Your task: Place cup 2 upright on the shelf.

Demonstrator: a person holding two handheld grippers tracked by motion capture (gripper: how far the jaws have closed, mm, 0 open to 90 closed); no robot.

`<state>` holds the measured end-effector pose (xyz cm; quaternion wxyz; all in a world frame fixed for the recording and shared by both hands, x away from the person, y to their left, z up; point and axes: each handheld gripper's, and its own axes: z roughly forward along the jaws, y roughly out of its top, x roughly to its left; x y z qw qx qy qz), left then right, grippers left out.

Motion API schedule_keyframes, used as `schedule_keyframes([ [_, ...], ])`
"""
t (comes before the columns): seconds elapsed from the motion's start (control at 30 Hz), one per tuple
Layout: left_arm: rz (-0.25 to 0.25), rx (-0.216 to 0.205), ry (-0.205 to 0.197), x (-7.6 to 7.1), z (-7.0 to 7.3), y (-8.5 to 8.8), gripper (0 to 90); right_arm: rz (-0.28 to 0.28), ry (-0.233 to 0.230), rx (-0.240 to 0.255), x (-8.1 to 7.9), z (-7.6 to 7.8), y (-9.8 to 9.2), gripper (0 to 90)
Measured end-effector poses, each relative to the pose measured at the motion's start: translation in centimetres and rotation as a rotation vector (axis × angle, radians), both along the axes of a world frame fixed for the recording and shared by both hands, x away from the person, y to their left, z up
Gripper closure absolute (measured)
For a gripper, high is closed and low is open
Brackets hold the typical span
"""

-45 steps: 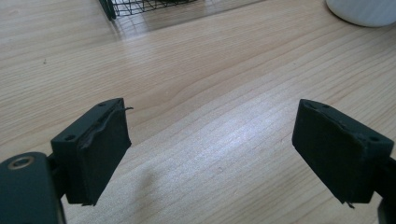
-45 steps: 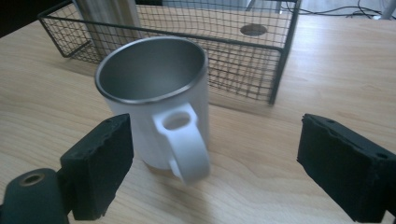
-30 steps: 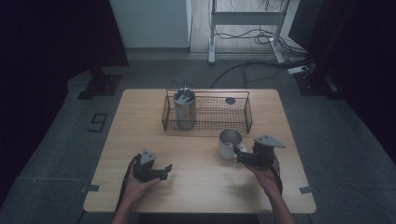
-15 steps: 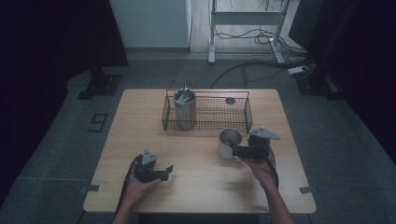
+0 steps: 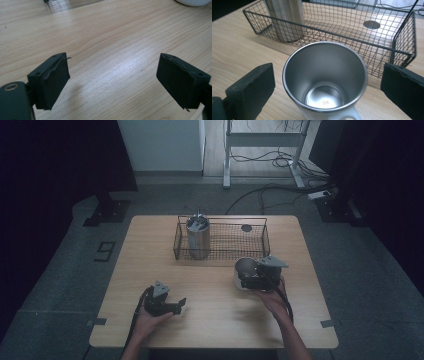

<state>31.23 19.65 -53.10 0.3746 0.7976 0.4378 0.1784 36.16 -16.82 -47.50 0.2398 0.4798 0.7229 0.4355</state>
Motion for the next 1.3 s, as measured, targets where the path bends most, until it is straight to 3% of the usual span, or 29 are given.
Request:
schedule_keyframes([
  [0.8,-0.002,0.019,0.021,0.1,-0.5,-0.3,11.2,0.011,0.036,-0.029,1.5,-1.5,0.8,2.1],
  [1.3,-0.01,0.036,0.035,0.2,-0.9,-0.5,11.2,0.039,0.016,-0.034,1.4,-1.7,0.7,5.1],
])
